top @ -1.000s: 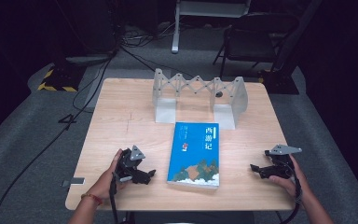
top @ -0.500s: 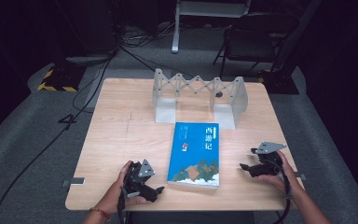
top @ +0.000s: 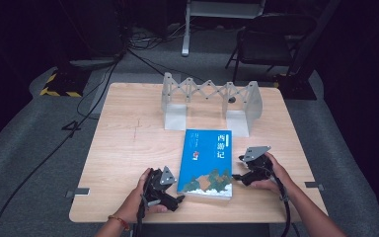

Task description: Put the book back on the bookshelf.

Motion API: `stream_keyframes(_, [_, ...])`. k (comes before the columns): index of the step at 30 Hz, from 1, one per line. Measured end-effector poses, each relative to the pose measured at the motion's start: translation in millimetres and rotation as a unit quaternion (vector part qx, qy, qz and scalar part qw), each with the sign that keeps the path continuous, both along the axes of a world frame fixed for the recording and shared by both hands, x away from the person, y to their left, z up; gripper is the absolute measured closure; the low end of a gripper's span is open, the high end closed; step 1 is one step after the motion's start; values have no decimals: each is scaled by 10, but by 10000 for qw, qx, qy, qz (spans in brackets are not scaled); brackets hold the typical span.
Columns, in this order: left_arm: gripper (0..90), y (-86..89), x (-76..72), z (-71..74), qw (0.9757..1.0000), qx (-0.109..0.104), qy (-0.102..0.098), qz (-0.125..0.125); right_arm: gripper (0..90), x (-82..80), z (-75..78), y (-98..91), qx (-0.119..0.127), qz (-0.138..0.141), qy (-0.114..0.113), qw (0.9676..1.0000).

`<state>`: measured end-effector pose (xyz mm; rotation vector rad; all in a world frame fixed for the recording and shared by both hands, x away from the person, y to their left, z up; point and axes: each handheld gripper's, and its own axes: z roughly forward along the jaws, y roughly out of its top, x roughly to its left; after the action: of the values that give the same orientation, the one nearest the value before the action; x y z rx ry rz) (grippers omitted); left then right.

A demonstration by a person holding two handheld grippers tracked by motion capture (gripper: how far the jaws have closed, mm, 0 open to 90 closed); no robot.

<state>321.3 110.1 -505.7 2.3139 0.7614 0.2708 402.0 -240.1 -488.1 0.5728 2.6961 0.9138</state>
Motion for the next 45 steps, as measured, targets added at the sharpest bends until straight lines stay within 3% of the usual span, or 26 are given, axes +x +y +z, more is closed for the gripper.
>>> stream_keyframes(2, [6, -6, 15, 0, 10000, -6, 8, 18, 189, -8, 16, 48, -135, 77, -104, 9998])
stream_keyframes(5, [4, -8, 34, -1, 10000, -19, 13, -10, 213, 5, 8, 19, 13, 19, 38, 10000])
stream_keyframes(11, [6, 1, 49, 1, 10000, -1, 7, -76, 257, -32, 19, 9, 107, 55, -55, 9999])
stream_keyframes(23, [6, 55, 95, 0, 9999, -9, 7, -122, 262, -54, 70, 15, 316, 72, -83, 9994])
stream_keyframes(35, [6, 58, 98, 0, 10000, -8, 10, -61, 261, -80, 145, 82, 282, 44, -126, 9995])
stream_keyframes(41, [9, 90, 81, 16, 10000, 54, 5, -65, 261, -96, 238, 92, 556, -24, -220, 9982])
stream_keyframes(42, [33, 119, 73, 36, 10000, 61, -25, -45, 260, -95, 254, 99, 579, -52, -204, 9981])
stream_keyframes(45, [178, 205, 36, 99, 9997, -226, 44, -78, 258, -101, 299, 143, 594, -163, -161, 9980])
